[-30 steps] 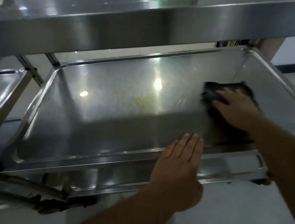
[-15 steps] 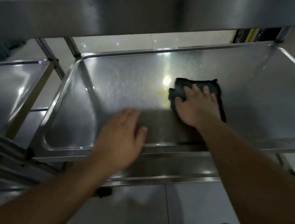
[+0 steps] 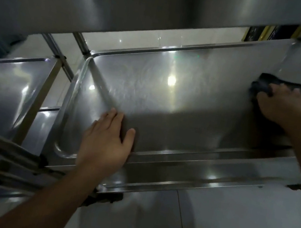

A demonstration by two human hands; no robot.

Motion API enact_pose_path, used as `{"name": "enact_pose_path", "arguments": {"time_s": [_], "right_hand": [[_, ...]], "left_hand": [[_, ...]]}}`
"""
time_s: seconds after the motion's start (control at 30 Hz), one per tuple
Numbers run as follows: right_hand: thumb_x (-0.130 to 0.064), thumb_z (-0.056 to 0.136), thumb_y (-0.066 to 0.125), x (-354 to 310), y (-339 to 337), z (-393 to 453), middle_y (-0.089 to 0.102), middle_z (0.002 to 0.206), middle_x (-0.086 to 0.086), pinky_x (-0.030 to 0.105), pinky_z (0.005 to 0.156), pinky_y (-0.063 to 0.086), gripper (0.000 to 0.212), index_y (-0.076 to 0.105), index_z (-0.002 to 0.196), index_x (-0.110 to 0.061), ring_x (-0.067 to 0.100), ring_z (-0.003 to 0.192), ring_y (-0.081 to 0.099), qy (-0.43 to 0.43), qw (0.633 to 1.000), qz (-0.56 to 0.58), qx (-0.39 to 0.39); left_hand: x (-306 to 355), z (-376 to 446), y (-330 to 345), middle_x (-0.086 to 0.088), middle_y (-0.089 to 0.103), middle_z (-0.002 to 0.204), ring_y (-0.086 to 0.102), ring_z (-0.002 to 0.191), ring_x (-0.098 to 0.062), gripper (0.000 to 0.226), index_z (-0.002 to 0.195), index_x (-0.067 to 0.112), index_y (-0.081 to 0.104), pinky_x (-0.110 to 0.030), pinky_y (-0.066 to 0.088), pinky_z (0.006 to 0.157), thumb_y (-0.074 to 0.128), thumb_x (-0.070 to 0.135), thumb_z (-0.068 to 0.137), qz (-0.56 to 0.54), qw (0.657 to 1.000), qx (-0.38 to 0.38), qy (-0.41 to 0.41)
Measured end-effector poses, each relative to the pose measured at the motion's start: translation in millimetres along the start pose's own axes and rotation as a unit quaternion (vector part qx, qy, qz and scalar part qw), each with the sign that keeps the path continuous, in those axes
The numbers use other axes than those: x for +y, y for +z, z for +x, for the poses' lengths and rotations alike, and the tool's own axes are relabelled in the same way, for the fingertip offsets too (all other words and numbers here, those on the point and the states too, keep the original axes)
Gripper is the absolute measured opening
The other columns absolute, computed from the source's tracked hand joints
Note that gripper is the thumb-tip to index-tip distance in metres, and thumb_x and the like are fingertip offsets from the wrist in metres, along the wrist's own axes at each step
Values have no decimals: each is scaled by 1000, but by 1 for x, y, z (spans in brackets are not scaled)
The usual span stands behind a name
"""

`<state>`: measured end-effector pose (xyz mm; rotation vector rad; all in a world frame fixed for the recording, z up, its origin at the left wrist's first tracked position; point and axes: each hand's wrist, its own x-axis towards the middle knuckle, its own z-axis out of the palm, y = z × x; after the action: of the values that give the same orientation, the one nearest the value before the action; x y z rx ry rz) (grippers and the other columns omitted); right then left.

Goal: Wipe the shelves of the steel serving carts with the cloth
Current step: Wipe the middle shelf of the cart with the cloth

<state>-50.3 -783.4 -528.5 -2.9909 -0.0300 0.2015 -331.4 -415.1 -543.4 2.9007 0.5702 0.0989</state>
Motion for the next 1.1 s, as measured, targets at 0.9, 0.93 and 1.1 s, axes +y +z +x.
{"name": "enact_pose_path", "arguments": {"time_s": [0.9,0.93,1.1], "right_hand": [[-56,100,31,-191,37,-84,19,171,-1,51,126,14,68,27,162,-28,32,157,14,-145,989,-10,-9],[-56,101,32,-216,40,-90,18,171,-3,51,126,12,67,26,162,-30,31,157,13,-183,983,-16,-18],[-56,104,35,-263,47,-106,12,172,-10,45,127,2,63,23,163,-38,22,159,3,-307,948,12,-82]], "left_hand": [[1,-6,0,-11,19,174,12,161,-29,72,166,13,22,-49,10,131,26,45,101,-32,999,-13,30],[0,-6,0,-12,19,174,12,161,-29,74,166,12,23,-50,10,131,25,47,100,-34,999,-12,32],[-2,-6,0,-13,23,172,14,160,-31,73,164,11,24,-52,14,129,28,46,100,-25,999,-11,39]]}}
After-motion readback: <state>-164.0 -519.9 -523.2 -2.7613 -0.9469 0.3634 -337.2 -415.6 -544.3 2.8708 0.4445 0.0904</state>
